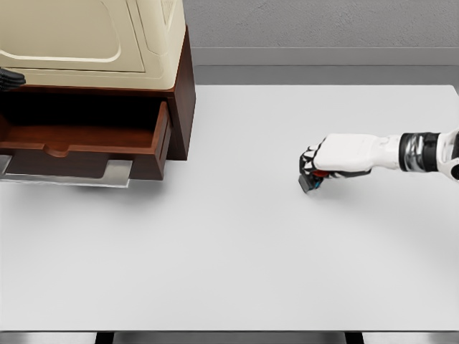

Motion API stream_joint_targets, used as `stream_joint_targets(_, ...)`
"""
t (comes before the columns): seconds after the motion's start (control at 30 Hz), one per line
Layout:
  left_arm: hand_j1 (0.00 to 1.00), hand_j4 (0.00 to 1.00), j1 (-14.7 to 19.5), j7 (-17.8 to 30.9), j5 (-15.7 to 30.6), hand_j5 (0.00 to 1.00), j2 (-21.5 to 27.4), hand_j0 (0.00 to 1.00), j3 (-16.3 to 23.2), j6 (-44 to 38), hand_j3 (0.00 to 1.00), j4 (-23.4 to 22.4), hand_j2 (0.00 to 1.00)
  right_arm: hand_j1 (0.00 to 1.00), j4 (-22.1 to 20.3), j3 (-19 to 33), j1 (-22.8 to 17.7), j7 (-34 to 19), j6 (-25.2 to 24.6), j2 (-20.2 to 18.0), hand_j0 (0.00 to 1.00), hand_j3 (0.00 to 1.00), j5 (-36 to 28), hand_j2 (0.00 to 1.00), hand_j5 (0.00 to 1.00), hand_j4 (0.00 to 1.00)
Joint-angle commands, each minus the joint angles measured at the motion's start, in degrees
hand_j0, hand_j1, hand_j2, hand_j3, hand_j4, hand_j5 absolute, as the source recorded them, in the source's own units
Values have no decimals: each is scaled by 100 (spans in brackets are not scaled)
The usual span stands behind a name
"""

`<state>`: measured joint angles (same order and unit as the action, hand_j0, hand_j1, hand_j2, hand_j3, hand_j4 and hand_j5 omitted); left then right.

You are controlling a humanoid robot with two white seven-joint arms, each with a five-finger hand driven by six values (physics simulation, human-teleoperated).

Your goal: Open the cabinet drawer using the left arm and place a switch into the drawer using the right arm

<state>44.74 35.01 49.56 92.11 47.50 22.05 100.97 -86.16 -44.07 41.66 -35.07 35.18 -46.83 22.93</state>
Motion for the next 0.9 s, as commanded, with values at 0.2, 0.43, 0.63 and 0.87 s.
stream_joint_targets(0.2, 100, 100, 0, -1, 28, 100, -194, 100, 31, 97, 100, 2, 100, 34, 152, 180, 290, 7, -18, 649, 34, 34, -43, 34, 34, 34)
stream_joint_targets(0.43, 100, 100, 0, -1, 28, 100, -185, 100, 40, 89, 100, 2, 100, 33, 152, 180, 492, 7, -18, 1036, 33, 33, -43, 33, 33, 33)
stream_joint_targets(0.63, 100, 100, 0, -1, 28, 100, -185, 100, 40, 89, 100, 2, 100, 33, 372, 154, 809, 7, -18, 1502, 33, 33, -43, 33, 33, 33)
stream_joint_targets(0.87, 100, 100, 0, -1, 28, 100, -176, 100, 40, 89, 100, 2, 100, 33, 363, 136, 1037, 7, -18, 1879, 33, 33, -43, 33, 33, 33)
